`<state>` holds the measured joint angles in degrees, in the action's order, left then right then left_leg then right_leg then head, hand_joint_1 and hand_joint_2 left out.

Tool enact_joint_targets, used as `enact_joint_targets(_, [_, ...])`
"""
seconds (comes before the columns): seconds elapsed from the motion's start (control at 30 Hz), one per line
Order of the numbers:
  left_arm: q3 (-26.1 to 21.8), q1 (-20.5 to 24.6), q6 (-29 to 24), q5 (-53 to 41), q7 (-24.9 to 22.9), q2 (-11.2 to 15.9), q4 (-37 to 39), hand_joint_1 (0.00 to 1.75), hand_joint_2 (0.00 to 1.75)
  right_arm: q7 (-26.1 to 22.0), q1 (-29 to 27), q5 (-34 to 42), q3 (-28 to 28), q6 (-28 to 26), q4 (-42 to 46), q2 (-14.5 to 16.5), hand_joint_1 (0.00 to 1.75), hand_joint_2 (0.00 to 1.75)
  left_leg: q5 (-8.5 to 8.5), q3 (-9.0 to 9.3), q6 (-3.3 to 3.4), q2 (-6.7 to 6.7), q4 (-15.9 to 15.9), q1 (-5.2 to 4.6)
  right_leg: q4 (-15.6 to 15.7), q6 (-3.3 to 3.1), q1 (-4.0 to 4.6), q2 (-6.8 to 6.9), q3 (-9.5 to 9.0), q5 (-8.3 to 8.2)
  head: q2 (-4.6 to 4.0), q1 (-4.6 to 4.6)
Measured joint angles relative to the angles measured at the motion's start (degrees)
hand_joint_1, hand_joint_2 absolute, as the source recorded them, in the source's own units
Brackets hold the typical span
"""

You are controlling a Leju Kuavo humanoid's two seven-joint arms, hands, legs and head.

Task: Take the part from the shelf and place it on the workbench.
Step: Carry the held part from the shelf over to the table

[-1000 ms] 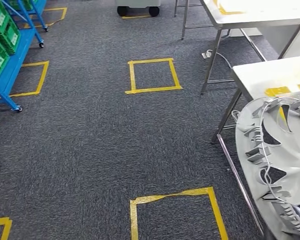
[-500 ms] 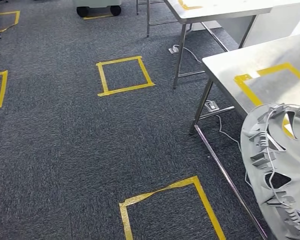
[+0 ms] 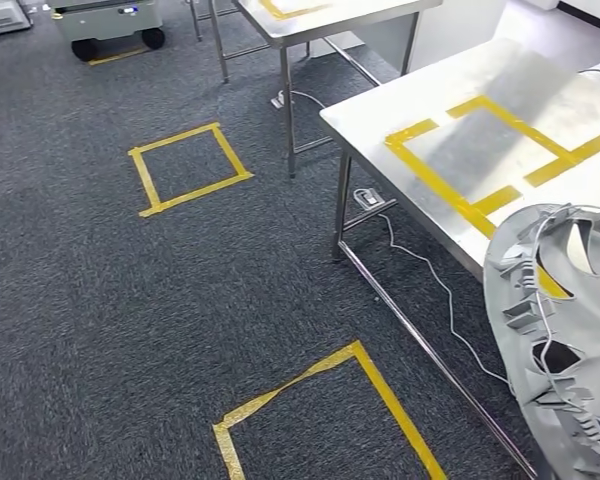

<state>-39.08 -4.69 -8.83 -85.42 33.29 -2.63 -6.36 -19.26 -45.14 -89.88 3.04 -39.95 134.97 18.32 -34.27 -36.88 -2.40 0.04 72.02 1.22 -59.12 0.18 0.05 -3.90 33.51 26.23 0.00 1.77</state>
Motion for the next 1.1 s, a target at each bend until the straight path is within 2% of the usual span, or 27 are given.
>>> enact_joint_targets(0.03, [0.0,0.04,0.0,0.01,0.0,0.05,0.0,0.0,1.75,0.0,-0.01,0.0,-0.01,0.0,0.0,0.0,1.75,1.75,2.34,1.04,0.11,-0.5,-3.04,0.01,-0.03,0.07,-0.05,-0.88,-0.08,0.02,0.0,0.01])
enact_joint_targets(0.07, [0.01,0.09,0.0,0.01,0.0,0.09,0.02,0.0,1.75,0.01,-0.01,0.0,-0.01,0.0,0.0,0.0,1.75,1.75,4.47,2.33,0.17,-1.81,-6.65,0.1,-0.17,0.26,-0.03,-1.74,-0.05,0.09,0.0,0.02])
enact_joint_targets(0.1, [0.01,0.11,0.0,0.01,0.0,0.11,0.06,0.0,1.75,0.02,0.02,-0.01,-0.01,0.0,0.0,-0.01,1.75,1.75,5.7,3.54,0.27,-3.08,-9.79,0.24,-0.46,0.51,0.0,-2.58,0.13,0.21,0.0,0.01])
enact_joint_targets(0.13, [0.02,0.11,0.01,0.01,0.0,0.13,0.1,0.0,1.75,0.05,0.0,-0.02,-0.01,0.0,0.01,-0.01,1.75,1.75,6.21,4.35,0.4,-4.1,-11.93,0.31,-0.68,0.82,0.02,-3.34,0.46,0.33,-0.01,-0.01])
enact_joint_targets(0.17, [0.02,0.12,0.02,0.01,0.0,0.12,0.15,0.0,1.75,0.11,-0.03,-0.02,-0.01,0.0,0.01,-0.02,1.75,1.75,6.11,4.74,0.61,-4.62,-12.96,0.3,-0.82,1.16,0.01,-4.07,0.87,0.42,-0.01,-0.01])
enact_joint_targets(0.27, [0.02,0.27,0.04,0.01,0.0,0.12,0.17,0.0,1.75,0.26,-0.21,0.0,-0.04,0.0,0.02,-0.02,1.75,1.75,5.77,5.08,1.19,-3.65,-13.22,0.05,-0.56,1.69,-0.25,-5.25,1.46,0.4,-0.02,-0.06])
enact_joint_targets(0.53, [0.02,0.32,0.04,0.01,0.0,0.12,0.17,0.0,1.75,0.29,-0.24,0.01,-0.05,0.0,0.02,-0.02,1.75,1.75,5.83,5.14,1.38,-3.3,-13.3,0.16,-0.59,1.8,-0.3,-5.48,1.46,0.39,-0.01,-0.08])
enact_joint_targets(0.6, [0.01,0.35,0.04,0.01,0.02,0.19,0.17,0.0,1.75,0.32,-0.19,0.02,-0.07,0.0,0.02,-0.02,1.75,1.75,5.77,5.45,1.99,-2.02,-13.49,0.21,-3.88,2.16,-0.12,-2.04,2.93,2.23,0.0,-0.4])
enact_joint_targets(0.63, [0.01,0.24,0.05,0.01,0.04,0.24,0.17,0.0,1.75,0.38,-0.15,0.02,-0.08,0.01,0.02,-0.02,1.75,1.75,5.46,5.89,2.32,-0.54,-13.57,0.16,-8.23,2.44,-0.12,0.2,5.22,3.83,0.0,-0.55])
enact_joint_targets(0.67, [0.01,0.12,0.07,0.01,0.09,0.33,0.19,0.0,1.75,0.47,-0.12,0.02,-0.08,0.01,0.01,-0.02,1.75,1.75,4.55,6.99,2.14,1.49,-13.66,-0.09,-8.68,2.42,0.02,3.54,5.47,3.7,0.0,-0.67])
enact_joint_targets(0.7, [0.02,0.01,0.09,0.0,0.14,0.39,0.2,0.0,1.75,0.57,-0.15,0.02,-0.07,0.02,-0.01,-0.02,1.75,1.75,3.68,8.06,1.71,3.28,-13.81,-0.26,-7.82,2.22,0.1,5.01,5.16,2.86,0.0,-0.59])
enact_joint_targets(0.73, [0.02,-0.03,0.11,0.0,0.19,0.44,0.21,0.0,1.75,0.69,-0.26,0.02,-0.05,0.02,-0.03,-0.02,1.75,1.75,2.83,9.24,1.15,5.11,-14.06,-0.35,-6.34,1.9,0.26,6.11,4.56,1.77,0.0,-0.54])
enact_joint_targets(0.77, [0.02,0.11,0.11,0.0,0.23,0.48,0.22,0.0,1.75,0.76,-0.39,0.02,-0.03,0.01,-0.04,-0.02,1.75,1.75,2.15,10.35,0.44,6.3,-14.45,-0.39,-2.32,1.38,0.46,6.61,2.42,0.18,0.0,-0.47])
enact_joint_targets(0.8, [0.02,0.3,0.1,0.0,0.24,0.48,0.22,0.0,1.75,0.81,-0.56,0.02,-0.02,0.0,-0.04,-0.02,1.75,1.75,1.98,10.83,0.07,6.17,-14.65,-0.25,-1.98,1.01,0.43,5.93,2.12,0.27,0.0,-0.43])
enact_joint_targets(0.83, [0.02,0.53,0.1,0.01,0.26,0.46,0.22,0.0,1.75,0.87,-0.69,0.02,-0.01,-0.01,-0.04,-0.02,1.75,1.75,1.59,10.95,-0.19,5.23,-14.21,-0.14,-1.54,0.62,0.31,5.31,1.66,0.34,-0.01,-0.35])
enact_joint_targets(0.87, [0.03,0.69,0.09,0.01,0.27,0.4,0.25,0.0,1.75,0.95,-0.75,0.01,0.03,-0.02,-0.05,-0.02,1.75,1.75,0.73,10.3,-0.34,3.83,-12.56,-0.09,-1.05,0.26,0.12,4.69,1.09,0.39,0.0,-0.21])
enact_joint_targets(0.9, [0.03,0.71,0.09,0.01,0.29,0.34,0.28,0.0,1.75,1.01,-0.79,0.01,0.07,-0.02,-0.05,-0.02,1.75,1.75,-0.55,8.62,-0.39,2.14,-9.46,-0.06,-0.7,-0.09,-0.03,4.05,0.58,0.48,0.0,-0.05])
enact_joint_targets(0.93, [0.04,0.6,0.1,0.01,0.31,0.28,0.32,0.0,1.75,1.06,-0.78,0.0,0.11,-0.01,-0.06,-0.02,1.75,1.75,-2.01,6.16,-0.39,0.97,-5.48,-0.1,-0.51,-0.37,-0.07,3.38,0.25,0.66,0.0,0.08])
enact_joint_targets(0.97, [0.04,0.38,0.1,0.02,0.31,0.23,0.35,0.0,1.75,1.09,-0.77,-0.01,0.15,-0.01,-0.07,-0.02,1.75,1.75,-3.27,3.34,-0.39,0.45,-1.33,-0.16,-0.44,-0.58,-0.07,2.55,-0.03,0.87,0.0,0.16])
enact_joint_targets(1.0, [0.04,0.16,0.11,0.02,0.31,0.22,0.37,0.0,1.75,1.12,-0.81,-0.02,0.16,0.0,-0.07,-0.02,1.75,1.75,-3.54,0.88,-0.39,0.24,1.67,-0.2,-0.43,-0.69,-0.06,1.61,-0.36,1.14,0.0,0.19])
enact_joint_targets(1.03, [0.04,0.01,0.11,0.03,0.31,0.22,0.37,0.0,1.75,1.16,-0.86,-0.02,0.17,0.01,-0.07,-0.02,1.75,1.75,-2.59,-0.74,-0.34,0.14,2.83,-0.24,-0.43,-0.72,-0.07,0.79,-0.76,1.45,0.0,0.22])
enact_joint_targets(1.07, [0.04,-0.05,0.11,0.04,0.3,0.25,0.37,0.0,1.75,1.2,-0.92,-0.02,0.17,0.01,-0.08,-0.02,1.75,1.75,-0.36,-1.36,-0.24,0.07,1.88,-0.26,-0.43,-0.67,-0.1,0.0,-1.31,1.83,0.0,0.27])
enact_joint_targets(1.1, [0.04,-0.03,0.11,0.05,0.29,0.28,0.38,0.0,1.75,1.24,-1.02,-0.02,0.19,0.02,-0.1,-0.02,1.75,1.75,2.75,-0.95,-0.09,-0.03,-1.02,-0.28,-0.42,-0.54,-0.13,-0.65,-1.96,2.28,0.0,0.31])
